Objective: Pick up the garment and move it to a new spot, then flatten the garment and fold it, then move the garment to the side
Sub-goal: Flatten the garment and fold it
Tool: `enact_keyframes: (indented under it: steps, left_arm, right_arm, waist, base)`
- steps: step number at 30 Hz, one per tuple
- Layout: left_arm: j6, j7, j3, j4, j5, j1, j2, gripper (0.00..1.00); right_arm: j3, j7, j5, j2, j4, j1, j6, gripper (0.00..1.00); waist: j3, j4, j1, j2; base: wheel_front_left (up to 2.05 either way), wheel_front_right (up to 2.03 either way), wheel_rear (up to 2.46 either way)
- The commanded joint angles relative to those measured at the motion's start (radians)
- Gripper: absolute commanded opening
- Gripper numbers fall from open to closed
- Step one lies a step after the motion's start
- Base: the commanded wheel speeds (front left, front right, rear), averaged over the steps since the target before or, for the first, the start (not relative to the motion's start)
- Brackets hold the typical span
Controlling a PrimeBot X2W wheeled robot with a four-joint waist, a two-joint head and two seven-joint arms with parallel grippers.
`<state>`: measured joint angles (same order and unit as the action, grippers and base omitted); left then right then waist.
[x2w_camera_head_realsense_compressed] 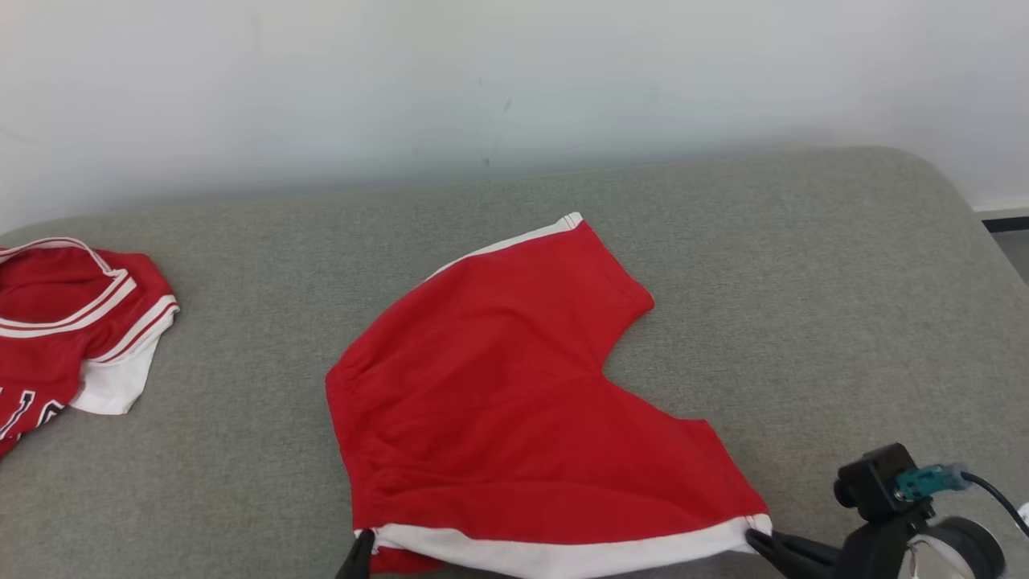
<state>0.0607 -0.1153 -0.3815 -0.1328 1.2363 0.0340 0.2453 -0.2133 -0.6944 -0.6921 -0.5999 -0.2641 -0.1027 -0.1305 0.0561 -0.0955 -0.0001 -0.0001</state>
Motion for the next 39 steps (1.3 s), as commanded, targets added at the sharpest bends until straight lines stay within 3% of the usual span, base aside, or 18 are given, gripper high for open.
enact_keyframes:
  steps: [1,8,13,23,29,39]
  left_arm:
    - [-0.007,0.01,-0.005,0.024,0.012,0.027,0.0,0.0]
    - [-0.033,0.0,-0.007,0.106,0.023,0.073,-0.012,0.0]
    - [-0.046,-0.019,0.005,0.11,0.004,0.006,-0.03,0.0]
    - [-0.062,-0.02,0.007,0.019,-0.028,-0.209,-0.085,0.0]
    - [-0.099,-0.036,0.017,-0.076,-0.047,-0.36,-0.125,0.0]
    - [-0.138,-0.081,0.0,-0.226,-0.076,-0.565,-0.178,0.0]
  right_arm:
    - [0.037,-0.024,0.018,0.028,-0.025,-0.047,-0.001,0.0]
    - [0.181,-0.094,0.087,0.128,-0.162,-0.154,-0.001,0.0]
    - [0.175,-0.084,0.111,0.104,-0.159,-0.054,-0.001,0.0]
    - [0.068,-0.004,0.099,0.015,0.038,0.298,-0.001,0.0]
    - [-0.028,0.065,0.089,-0.017,0.212,0.535,-0.001,0.0]
    - [-0.139,0.211,0.13,0.026,0.49,0.826,-0.001,0.0]
  waist:
    - [0.002,0.011,0.0001,0.0001]
    - [0.022,0.035,0.0001,0.0001]
    - [0.043,0.054,0.0001,0.0001]
    - [0.093,0.102,0.0001,0.0001]
    - [0.152,0.138,0.0001,0.0001]
    - [0.243,0.189,0.0001,0.0001]
  base:
    - [0.0,0.0,0.0]
    - [0.0,0.0,0.0]
    - [0.0,0.0,0.0]
    - [0.0,0.0,0.0]
    - [0.0,0.0,0.0]
    - [0.0,0.0,0.0]
